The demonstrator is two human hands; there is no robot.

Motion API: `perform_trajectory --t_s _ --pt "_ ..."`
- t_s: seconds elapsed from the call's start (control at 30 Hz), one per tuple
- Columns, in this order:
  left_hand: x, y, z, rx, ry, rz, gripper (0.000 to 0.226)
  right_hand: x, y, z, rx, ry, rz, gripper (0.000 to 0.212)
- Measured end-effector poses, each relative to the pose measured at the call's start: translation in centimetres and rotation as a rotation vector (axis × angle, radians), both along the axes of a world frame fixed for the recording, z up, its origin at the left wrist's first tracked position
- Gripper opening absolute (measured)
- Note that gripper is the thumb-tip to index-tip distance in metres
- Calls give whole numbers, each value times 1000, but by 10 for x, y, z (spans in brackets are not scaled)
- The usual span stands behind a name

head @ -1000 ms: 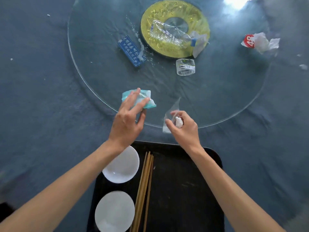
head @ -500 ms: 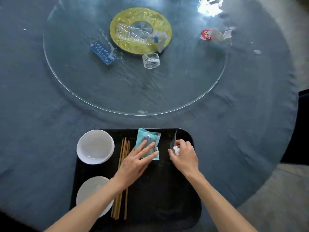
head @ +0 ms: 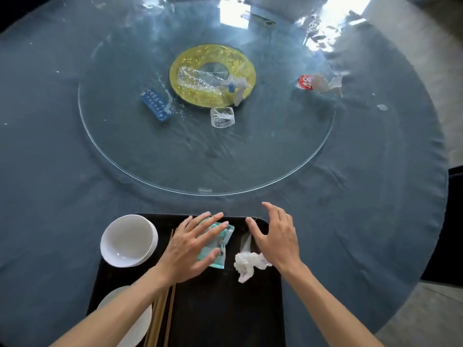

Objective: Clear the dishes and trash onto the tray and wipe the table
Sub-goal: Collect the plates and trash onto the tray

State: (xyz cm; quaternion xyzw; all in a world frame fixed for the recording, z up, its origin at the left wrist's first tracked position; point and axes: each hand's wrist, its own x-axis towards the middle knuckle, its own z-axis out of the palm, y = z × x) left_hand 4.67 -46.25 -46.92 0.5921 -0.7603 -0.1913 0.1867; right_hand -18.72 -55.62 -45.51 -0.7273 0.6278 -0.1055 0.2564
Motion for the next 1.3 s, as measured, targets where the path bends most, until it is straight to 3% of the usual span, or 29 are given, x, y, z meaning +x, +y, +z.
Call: perform_trajectory --t_s 0.17,0.4,0.53,0.73,0.9,1.07,1.3 --pt "16 -131 24 -74 -65 167 64 -11 -108 8 -40 -23 5 65" --pt "33 -297 24 64 -185 342 73 -34 -306 -6 -28 135 -68 68" --pt "36 -339 0 136 -225 329 73 -47 -409 -15 -62 209 -122 71" --pt "44 -365 -38 70 -115 350 56 -41 -513 -32 -170 275 -178 62" --pt "51 -365 -55 50 -88 331 53 -31 -531 -65 -198 251 -155 40" --pt "51 -359 -45 39 -75 300 52 -23 -513 -64 -305 76 -126 44" --pt "34 -313 -2 19 0 335 49 -1 -389 -15 -345 -166 71 41"
